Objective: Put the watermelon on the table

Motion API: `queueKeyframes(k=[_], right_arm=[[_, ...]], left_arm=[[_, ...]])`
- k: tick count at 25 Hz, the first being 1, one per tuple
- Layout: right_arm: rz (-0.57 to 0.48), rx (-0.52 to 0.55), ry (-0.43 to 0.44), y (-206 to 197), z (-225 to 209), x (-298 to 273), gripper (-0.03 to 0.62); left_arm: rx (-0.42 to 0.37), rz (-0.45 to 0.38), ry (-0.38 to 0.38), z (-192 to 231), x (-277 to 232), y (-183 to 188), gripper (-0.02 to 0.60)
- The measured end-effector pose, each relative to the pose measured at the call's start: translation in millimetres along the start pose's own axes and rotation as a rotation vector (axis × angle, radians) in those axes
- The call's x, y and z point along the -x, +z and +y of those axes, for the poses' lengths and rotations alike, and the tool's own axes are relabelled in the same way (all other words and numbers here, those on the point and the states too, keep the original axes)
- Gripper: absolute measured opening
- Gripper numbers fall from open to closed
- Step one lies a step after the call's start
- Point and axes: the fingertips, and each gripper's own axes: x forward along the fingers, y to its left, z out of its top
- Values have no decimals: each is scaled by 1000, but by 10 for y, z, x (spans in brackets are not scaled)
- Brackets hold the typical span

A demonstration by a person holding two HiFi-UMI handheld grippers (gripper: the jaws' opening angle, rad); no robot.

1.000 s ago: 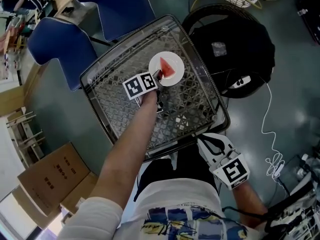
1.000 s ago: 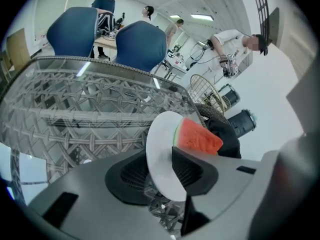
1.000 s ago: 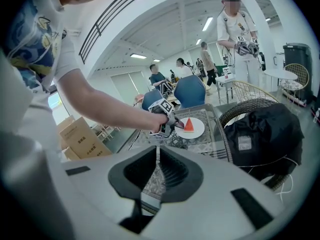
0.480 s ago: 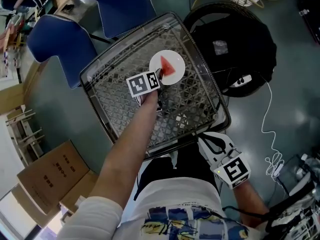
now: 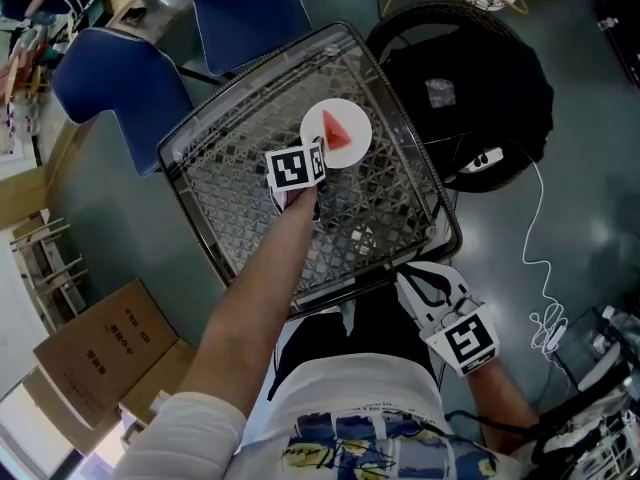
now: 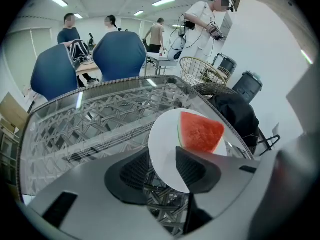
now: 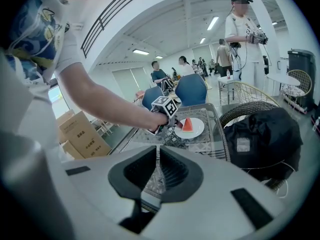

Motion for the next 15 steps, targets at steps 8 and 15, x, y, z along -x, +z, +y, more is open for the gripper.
queueKeyframes(k=[8, 15], right_arm=[[8, 50, 13, 11, 162, -101, 25], [-5, 92, 4, 1, 292, -98, 25]], left_arm=[[68, -62, -35, 137, 308, 0, 176], [142, -154, -123, 212, 835, -157, 163]])
